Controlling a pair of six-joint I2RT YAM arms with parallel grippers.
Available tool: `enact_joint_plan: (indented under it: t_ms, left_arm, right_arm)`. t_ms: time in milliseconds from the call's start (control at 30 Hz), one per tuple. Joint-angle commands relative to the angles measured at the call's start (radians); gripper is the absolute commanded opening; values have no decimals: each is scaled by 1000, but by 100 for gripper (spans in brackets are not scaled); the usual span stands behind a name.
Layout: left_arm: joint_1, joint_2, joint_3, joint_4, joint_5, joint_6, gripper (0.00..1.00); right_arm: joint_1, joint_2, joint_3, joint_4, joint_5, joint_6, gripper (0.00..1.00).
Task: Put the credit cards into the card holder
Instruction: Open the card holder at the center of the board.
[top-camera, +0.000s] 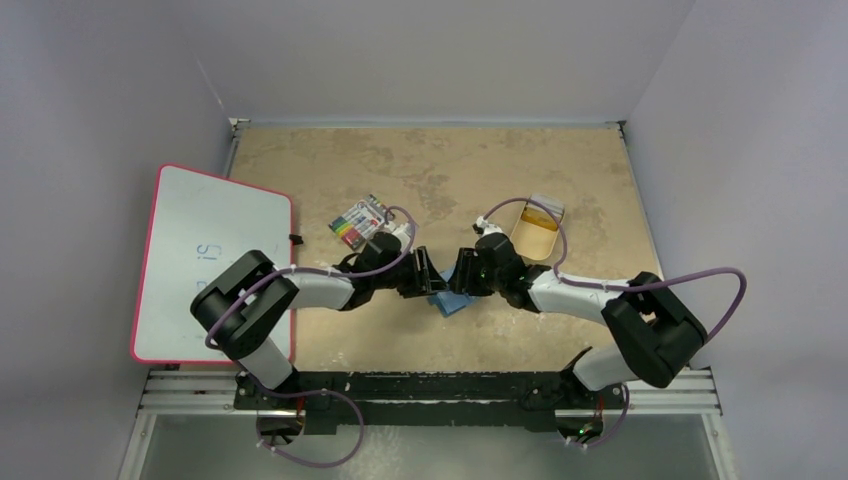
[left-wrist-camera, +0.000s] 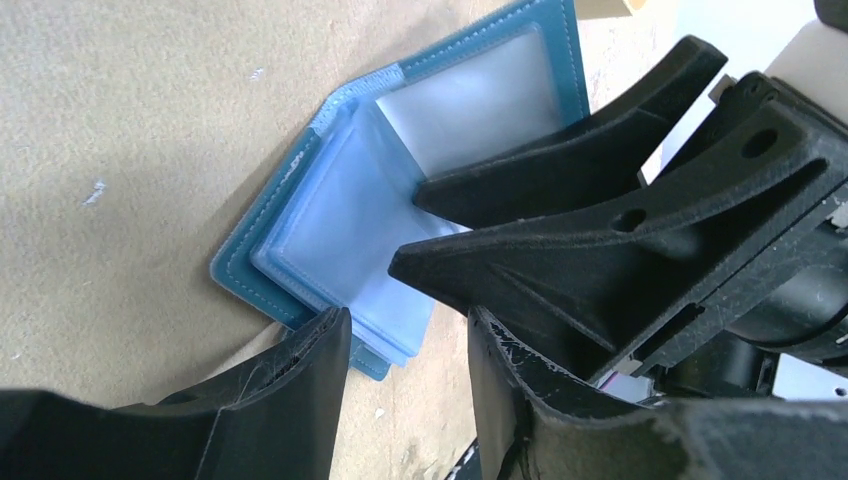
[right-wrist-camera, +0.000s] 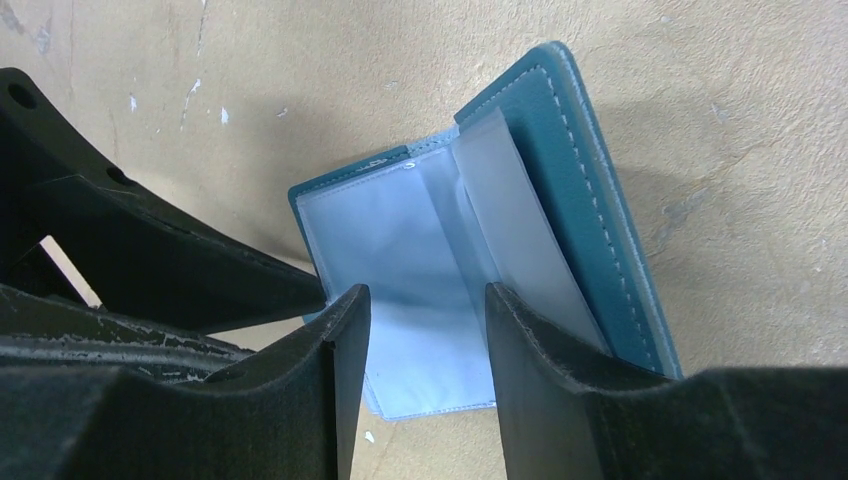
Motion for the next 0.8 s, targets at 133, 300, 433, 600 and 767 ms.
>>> enact_joint_plan:
  t_ms: [133, 300, 433, 600, 767]
  left_arm:
    - [-16, 1, 19, 17, 27, 66, 45]
    - [-16, -49, 25, -88, -12, 86, 45]
    - [-16, -97, 22, -202, -155, 56, 45]
    - [-16, -66, 28, -215, -244, 20, 40]
    - [-17, -50, 62, -260, -274, 40, 39]
  right_arm:
    - [2, 9, -33, -27, -22, 19, 49]
    - [2, 6, -32, -31, -27, 21, 49]
    - [2, -4, -19, -39, -25, 18, 48]
    - [2, -49, 61, -132, 11, -29, 48]
    - [2, -116, 106, -193, 25, -56, 48]
